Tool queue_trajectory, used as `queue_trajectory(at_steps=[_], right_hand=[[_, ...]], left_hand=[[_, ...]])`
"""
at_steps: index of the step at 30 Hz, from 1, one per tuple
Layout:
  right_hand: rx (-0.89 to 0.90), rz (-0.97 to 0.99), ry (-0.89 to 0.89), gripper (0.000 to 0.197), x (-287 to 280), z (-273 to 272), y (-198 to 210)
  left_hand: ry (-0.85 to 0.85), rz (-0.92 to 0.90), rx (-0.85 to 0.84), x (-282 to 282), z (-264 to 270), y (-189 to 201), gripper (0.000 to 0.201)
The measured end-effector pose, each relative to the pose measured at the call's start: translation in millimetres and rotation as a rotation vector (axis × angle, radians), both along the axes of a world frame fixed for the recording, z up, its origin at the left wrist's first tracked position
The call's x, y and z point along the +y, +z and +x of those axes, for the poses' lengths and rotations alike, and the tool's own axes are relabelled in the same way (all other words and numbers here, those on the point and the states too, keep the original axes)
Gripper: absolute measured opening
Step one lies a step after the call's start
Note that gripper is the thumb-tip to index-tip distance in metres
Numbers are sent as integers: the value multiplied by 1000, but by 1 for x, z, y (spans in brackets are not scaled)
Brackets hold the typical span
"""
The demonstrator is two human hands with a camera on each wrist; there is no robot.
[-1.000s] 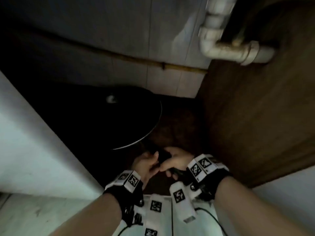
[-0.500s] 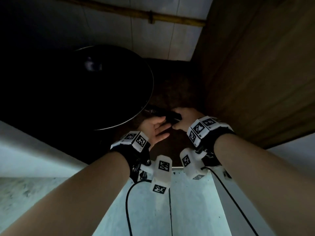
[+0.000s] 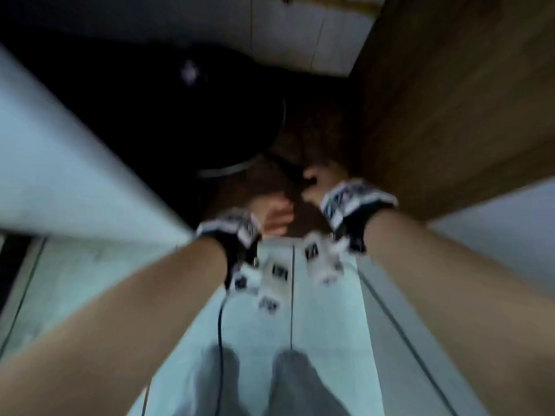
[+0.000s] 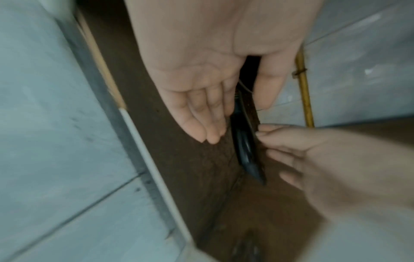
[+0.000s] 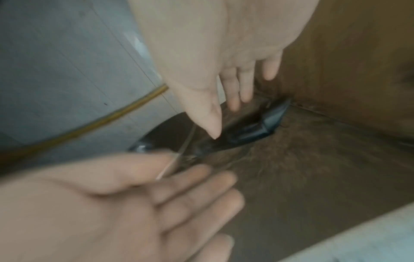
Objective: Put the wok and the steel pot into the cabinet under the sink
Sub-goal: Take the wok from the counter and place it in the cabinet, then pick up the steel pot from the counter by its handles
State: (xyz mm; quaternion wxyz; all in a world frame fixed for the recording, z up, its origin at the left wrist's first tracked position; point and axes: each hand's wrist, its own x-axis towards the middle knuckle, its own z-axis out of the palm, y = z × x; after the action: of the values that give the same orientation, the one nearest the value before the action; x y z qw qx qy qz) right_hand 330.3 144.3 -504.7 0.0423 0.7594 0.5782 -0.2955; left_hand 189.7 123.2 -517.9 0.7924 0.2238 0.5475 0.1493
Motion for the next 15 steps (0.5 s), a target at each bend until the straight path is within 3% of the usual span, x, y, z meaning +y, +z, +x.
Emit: queue_trajectory(at_steps=[4, 7, 10, 15], right_hand=[[155, -73, -23, 52, -36, -13, 37], [231, -59, -60, 45, -67, -26, 54], [250, -164, -64, 45, -95, -44, 88], [265, -252, 106, 39, -126, -84, 170]], left_hand=[[-73, 43, 25, -38, -5, 47, 24], [-47, 17, 8, -73, -18, 75, 18], [9, -16, 85, -105, -38, 102, 18], [52, -63, 120, -132, -79, 186, 24]])
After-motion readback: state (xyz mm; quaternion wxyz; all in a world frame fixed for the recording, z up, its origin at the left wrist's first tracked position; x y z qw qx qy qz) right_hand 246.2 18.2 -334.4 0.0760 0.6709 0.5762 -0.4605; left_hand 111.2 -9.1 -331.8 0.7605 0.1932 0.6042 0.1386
